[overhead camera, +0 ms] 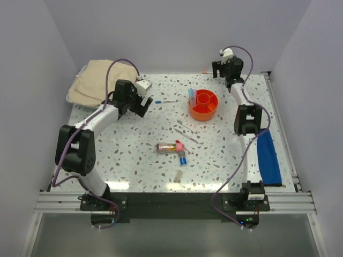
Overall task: Sort the stationery into containers
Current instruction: Move the pen to the center of the board.
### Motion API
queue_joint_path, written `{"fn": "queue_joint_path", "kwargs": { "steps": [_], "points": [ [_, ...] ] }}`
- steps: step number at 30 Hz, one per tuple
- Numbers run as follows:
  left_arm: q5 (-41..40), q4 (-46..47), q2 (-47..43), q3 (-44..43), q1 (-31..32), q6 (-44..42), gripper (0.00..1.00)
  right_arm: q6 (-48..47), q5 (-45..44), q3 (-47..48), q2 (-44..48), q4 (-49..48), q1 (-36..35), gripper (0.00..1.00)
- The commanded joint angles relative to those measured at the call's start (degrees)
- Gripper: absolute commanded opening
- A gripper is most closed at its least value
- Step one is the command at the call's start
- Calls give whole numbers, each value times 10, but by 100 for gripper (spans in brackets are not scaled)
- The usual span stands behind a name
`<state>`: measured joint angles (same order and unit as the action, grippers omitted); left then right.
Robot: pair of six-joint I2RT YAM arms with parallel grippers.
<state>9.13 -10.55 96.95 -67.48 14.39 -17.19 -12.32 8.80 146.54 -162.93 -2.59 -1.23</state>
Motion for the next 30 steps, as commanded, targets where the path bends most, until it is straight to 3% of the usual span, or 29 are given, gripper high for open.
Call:
{"fn": "queue_joint_path", "kwargs": {
  "steps": [1, 13, 18, 24, 30],
  "points": [
    [-4, 0, 31, -31, 2, -7, 100, 12, -26, 26, -6, -98, -6, 95],
    [-1, 11, 60, -86, 4, -11, 100, 41, -69, 1, -6, -131, -3, 98],
    [29, 12, 67, -96, 6, -16, 100, 36, -69, -55, 63, -142, -3, 98],
    [116, -29, 87, -141, 20, -60, 95, 5, 81, -138, 181, -87, 1, 95],
    [106, -10, 33, -129, 23, -30, 95, -25, 260, -137, 275, 24, -6, 89]
  ]
}}
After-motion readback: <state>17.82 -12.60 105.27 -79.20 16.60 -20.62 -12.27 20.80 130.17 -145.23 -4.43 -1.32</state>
